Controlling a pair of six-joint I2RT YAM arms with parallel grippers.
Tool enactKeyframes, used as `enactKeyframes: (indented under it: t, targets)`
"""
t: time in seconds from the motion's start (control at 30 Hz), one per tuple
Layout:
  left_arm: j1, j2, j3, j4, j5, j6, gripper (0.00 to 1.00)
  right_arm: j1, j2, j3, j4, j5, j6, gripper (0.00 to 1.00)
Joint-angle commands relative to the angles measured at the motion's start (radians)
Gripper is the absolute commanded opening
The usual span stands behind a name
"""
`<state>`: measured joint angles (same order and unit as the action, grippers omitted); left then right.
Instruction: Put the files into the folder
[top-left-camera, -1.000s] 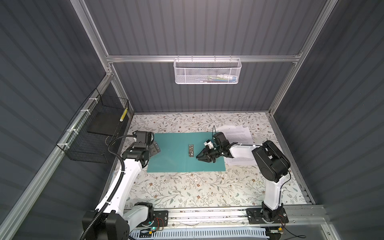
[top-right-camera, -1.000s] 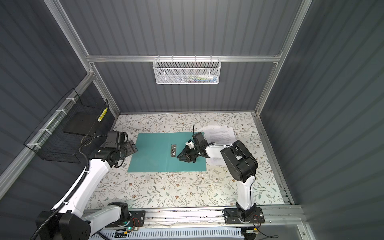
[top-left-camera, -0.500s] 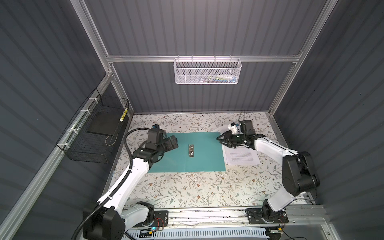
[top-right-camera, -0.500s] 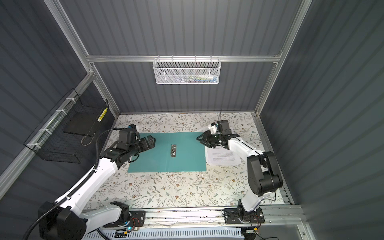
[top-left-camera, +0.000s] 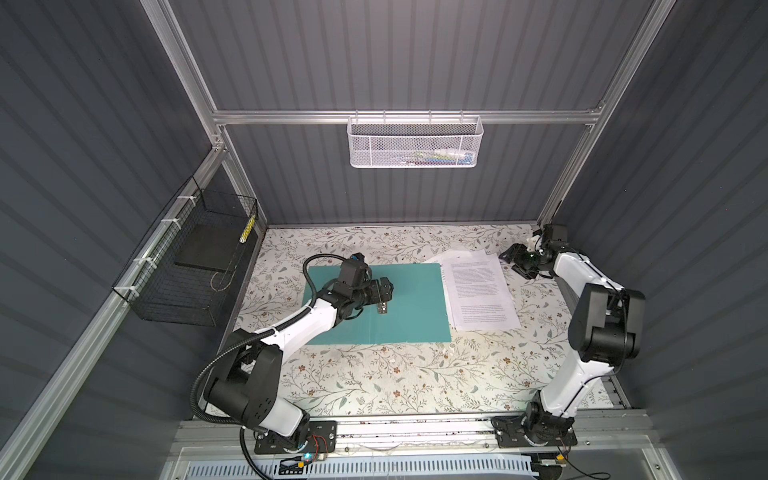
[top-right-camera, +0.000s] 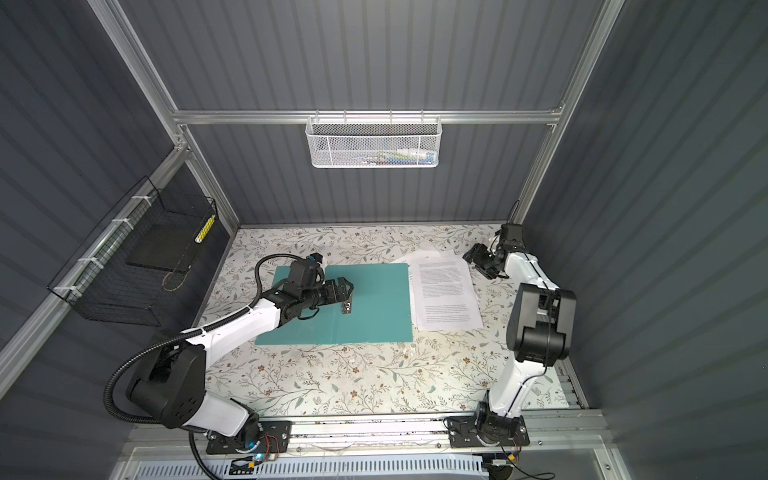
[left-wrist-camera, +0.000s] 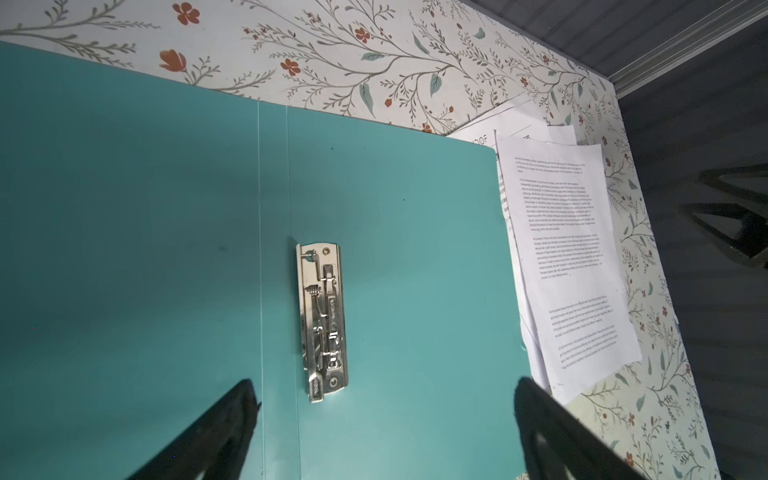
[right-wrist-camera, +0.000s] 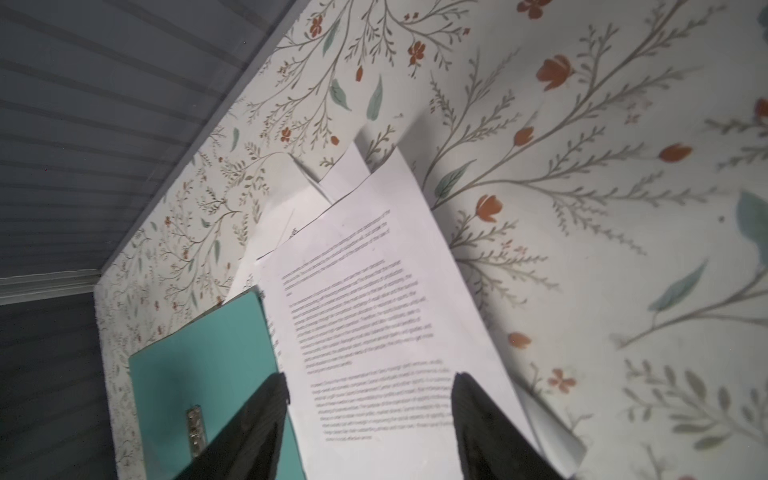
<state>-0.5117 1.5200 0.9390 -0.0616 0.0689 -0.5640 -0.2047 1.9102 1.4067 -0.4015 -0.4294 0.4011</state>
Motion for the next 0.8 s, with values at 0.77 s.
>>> enactKeyframes:
  t: [0.77]
  targets:
    - [-0.004,0.075,0.043,0.038,0.006,-0.005,0.94,-0.005,0.310,0.272,-0.151,-0.104,-0.116,0.61]
